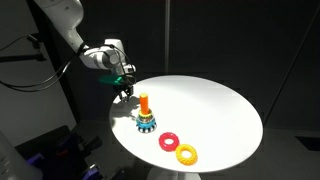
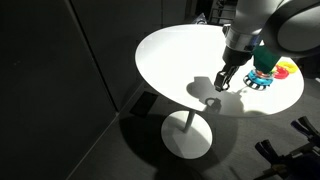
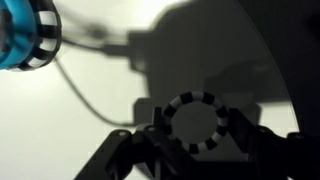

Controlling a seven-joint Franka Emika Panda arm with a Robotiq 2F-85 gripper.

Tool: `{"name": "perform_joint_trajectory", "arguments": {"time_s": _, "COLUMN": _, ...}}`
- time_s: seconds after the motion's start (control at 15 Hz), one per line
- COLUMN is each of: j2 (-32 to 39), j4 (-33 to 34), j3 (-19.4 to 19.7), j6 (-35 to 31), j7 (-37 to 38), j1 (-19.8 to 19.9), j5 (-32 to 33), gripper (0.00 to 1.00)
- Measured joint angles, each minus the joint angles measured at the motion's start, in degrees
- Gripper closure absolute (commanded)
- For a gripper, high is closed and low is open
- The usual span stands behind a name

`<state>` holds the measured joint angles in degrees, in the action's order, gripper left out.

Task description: Pick up the black and white ring and put it on the ring holder

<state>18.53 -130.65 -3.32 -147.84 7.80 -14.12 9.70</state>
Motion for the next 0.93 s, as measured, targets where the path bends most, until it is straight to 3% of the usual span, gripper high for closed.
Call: {"name": "perform_joint_trajectory", "arguments": {"time_s": 0.93, "j2": -14.0, "j4": -1.1, "j3": 0.1, "j6": 15.9, "j7": -0.2, "j1": 5.9, "j5": 0.0, "gripper": 0.58}}
